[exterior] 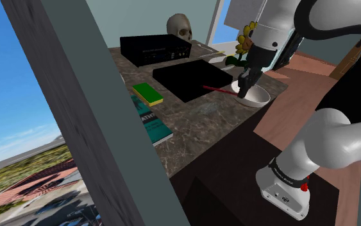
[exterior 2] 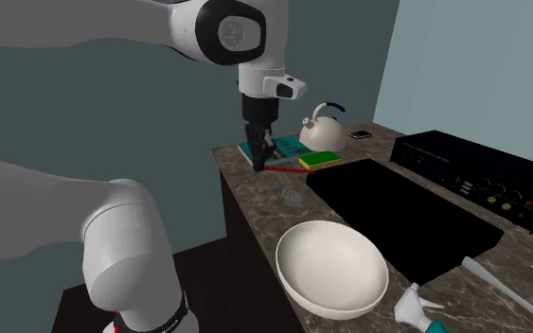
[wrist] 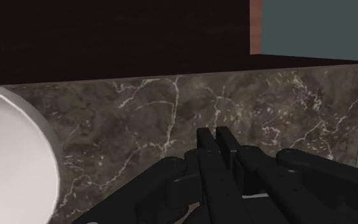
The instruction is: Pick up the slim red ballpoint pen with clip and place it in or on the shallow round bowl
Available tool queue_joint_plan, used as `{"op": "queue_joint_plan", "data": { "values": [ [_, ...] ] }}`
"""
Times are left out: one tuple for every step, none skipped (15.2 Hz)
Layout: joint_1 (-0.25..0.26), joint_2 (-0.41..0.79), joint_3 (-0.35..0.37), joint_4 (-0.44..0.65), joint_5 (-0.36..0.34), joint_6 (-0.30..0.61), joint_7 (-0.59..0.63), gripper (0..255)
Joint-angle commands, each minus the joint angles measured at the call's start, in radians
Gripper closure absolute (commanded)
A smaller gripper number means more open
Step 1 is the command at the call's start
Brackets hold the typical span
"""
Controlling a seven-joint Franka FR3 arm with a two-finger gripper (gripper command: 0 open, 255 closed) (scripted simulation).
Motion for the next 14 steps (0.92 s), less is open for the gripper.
{"op": "queue_joint_plan", "data": {
  "values": [
    [-0.021, -0.04, -0.049, -0.023, -0.037, -0.021, -0.05, 255],
    [-0.033, -0.052, -0.073, -0.029, -0.057, -0.029, -0.074, 255],
    [-0.045, -0.063, -0.097, -0.033, -0.077, -0.036, -0.098, 255],
    [-0.058, -0.072, -0.121, -0.037, -0.097, -0.043, -0.123, 255],
    [-0.07, -0.079, -0.146, -0.039, -0.118, -0.049, -0.148, 255],
    [-0.083, -0.085, -0.171, -0.04, -0.139, -0.054, -0.172, 255],
    [-0.096, -0.089, -0.195, -0.039, -0.16, -0.059, -0.197, 255],
    [-0.109, -0.091, -0.22, -0.038, -0.182, -0.063, -0.222, 255],
    [-0.121, -0.092, -0.245, -0.035, -0.203, -0.066, -0.247, 255],
    [-0.133, -0.092, -0.27, -0.031, -0.224, -0.069, -0.272, 255],
    [-0.145, -0.089, -0.295, -0.026, -0.245, -0.07, -0.298, 255],
    [-0.157, -0.085, -0.32, -0.02, -0.265, -0.072, -0.323, 255],
    [-0.168, -0.08, -0.345, -0.012, -0.286, -0.072, -0.348, 255],
    [-0.178, -0.073, -0.369, -0.003, -0.306, -0.072, -0.373, 255]
  ]
}}
